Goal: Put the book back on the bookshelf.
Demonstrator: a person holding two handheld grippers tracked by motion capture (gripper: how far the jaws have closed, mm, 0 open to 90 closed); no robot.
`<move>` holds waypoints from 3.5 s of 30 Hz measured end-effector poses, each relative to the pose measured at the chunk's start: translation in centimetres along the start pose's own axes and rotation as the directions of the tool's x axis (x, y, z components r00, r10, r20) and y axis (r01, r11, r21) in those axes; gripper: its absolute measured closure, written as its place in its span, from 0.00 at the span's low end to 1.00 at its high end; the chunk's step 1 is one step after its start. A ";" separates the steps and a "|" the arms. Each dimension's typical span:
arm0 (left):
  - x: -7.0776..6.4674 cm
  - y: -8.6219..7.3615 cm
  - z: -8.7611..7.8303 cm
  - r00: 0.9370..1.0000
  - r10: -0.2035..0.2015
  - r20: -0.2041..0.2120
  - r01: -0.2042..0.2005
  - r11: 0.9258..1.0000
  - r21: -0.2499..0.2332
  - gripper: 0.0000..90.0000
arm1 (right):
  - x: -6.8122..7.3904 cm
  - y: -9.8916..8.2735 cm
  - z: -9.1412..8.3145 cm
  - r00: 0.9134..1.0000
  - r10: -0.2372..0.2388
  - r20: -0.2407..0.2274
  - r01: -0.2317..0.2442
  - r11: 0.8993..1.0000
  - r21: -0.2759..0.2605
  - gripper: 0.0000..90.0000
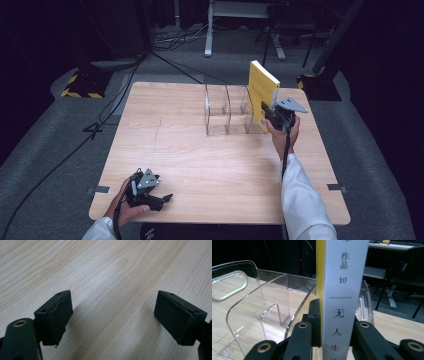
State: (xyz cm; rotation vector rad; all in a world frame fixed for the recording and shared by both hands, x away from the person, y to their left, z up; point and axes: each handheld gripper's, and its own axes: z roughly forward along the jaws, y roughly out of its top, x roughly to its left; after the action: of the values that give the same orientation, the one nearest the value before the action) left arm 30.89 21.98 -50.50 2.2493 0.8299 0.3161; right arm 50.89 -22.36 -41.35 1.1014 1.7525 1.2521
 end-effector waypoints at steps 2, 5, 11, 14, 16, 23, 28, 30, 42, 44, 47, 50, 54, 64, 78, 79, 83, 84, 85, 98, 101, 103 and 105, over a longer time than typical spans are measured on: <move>0.0 0.0 0.0 1.000 0.000 0.000 0.000 1.000 0.000 0.18 | 0.1 -0.1 0.3 1.000 -0.005 0.005 0.005 1.000 -0.007 0.85; 0.0 0.0 0.0 1.000 -0.003 0.001 0.003 1.000 0.000 0.18 | 0.3 -0.4 1.0 1.000 0.003 0.018 -0.003 1.000 -0.005 0.85; 0.0 0.0 0.0 1.000 -0.003 0.001 0.003 1.000 0.002 0.18 | 0.3 -1.4 2.4 0.999 0.029 0.023 -0.030 0.999 0.015 0.85; 0.0 0.0 0.0 1.000 -0.003 0.001 0.003 1.000 0.002 0.18 | 0.2 -1.6 2.7 0.999 0.042 0.018 -0.042 0.999 0.004 0.85; 0.0 0.0 0.0 1.000 -0.003 0.002 0.003 1.000 0.002 0.18 | 0.4 -1.6 2.8 0.999 0.041 0.009 -0.041 0.999 0.006 0.85; 0.0 0.0 0.0 1.000 0.003 -0.002 -0.003 1.000 0.002 0.18 | 0.6 -1.9 2.5 0.998 0.054 -0.015 -0.053 0.997 0.048 0.80; 0.0 0.0 0.0 1.000 0.003 -0.001 -0.003 1.000 0.002 0.18 | 0.7 -1.2 1.7 1.000 0.027 -0.014 -0.026 0.999 0.044 0.79; 0.0 0.0 0.0 1.000 0.004 -0.002 -0.004 1.000 0.002 0.18 | 0.7 -1.0 1.6 1.000 0.013 -0.014 -0.012 0.999 0.047 0.78; 0.0 0.0 0.0 1.000 0.004 -0.002 -0.004 1.000 0.002 0.18 | 0.4 0.0 0.2 1.000 0.009 -0.016 -0.008 1.000 0.029 0.74; 0.0 0.0 0.0 1.000 0.002 -0.001 -0.002 1.000 0.002 0.18 | 0.2 0.3 -0.2 1.000 0.002 -0.005 -0.002 1.000 0.020 0.74; 0.0 0.0 0.0 1.000 0.002 -0.001 -0.002 1.000 0.002 0.18 | 0.1 0.5 -0.7 1.000 -0.007 0.003 0.007 1.000 0.020 0.72; 0.0 0.0 0.0 1.000 0.001 0.000 -0.001 1.000 0.002 0.18 | -0.2 0.6 -1.0 1.000 -0.010 0.006 0.010 1.000 0.016 0.72; 0.0 0.0 0.0 1.000 0.000 0.001 0.000 1.000 0.002 0.18 | -0.6 0.6 -1.3 1.000 -0.012 0.012 0.012 1.000 0.017 0.72; 0.0 0.0 0.0 1.000 -0.003 0.004 0.003 1.000 0.003 0.18 | -1.2 0.6 -1.8 0.999 -0.033 0.035 0.032 0.999 0.040 0.71; 0.0 0.0 0.0 1.000 -0.002 0.005 0.002 1.000 0.003 0.18 | -2.2 0.3 -2.1 0.998 -0.023 0.060 0.019 0.998 0.063 0.65; 0.0 0.0 0.0 1.000 -0.002 0.005 0.002 1.000 0.003 0.18 | -2.2 0.3 -2.1 0.998 -0.026 0.057 0.023 0.998 0.062 0.65; 0.0 0.0 0.0 1.000 -0.002 0.005 0.002 1.000 0.003 0.18 | -2.1 0.5 -2.3 0.997 -0.046 0.060 0.042 0.997 0.068 0.63; 0.0 0.0 0.0 1.000 -0.002 0.005 0.002 1.000 0.003 0.18 | -2.1 0.5 -2.4 0.997 -0.044 0.058 0.040 0.997 0.071 0.62; 0.0 0.0 0.0 1.000 -0.002 0.006 0.002 1.000 0.003 0.18 | -2.1 0.5 -2.5 0.998 -0.040 0.048 0.036 0.996 0.075 0.61; 0.0 0.0 0.0 1.000 -0.002 0.005 0.002 1.000 0.003 0.18 | -2.0 -0.1 -4.5 0.997 -0.068 -0.027 0.071 0.986 0.153 0.47; 0.0 0.0 0.0 1.000 -0.002 0.005 0.002 1.000 0.003 0.18 | -2.1 -0.2 -5.0 0.996 -0.064 -0.066 0.074 0.983 0.166 0.44; 0.0 0.0 0.0 1.000 -0.002 0.005 0.002 1.000 0.003 0.18 | -2.1 -0.2 -5.4 0.994 -0.084 -0.072 0.095 0.982 0.166 0.42; 0.0 0.0 0.0 1.000 -0.002 0.005 0.002 1.000 0.003 0.18 | -2.1 -0.3 -5.7 0.993 -0.087 -0.085 0.100 0.981 0.166 0.41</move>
State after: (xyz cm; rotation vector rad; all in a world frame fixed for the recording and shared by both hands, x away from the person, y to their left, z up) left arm 30.90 21.99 -50.51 2.2513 0.8304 0.3086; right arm 46.54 -26.33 -39.87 1.0640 1.9762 1.1175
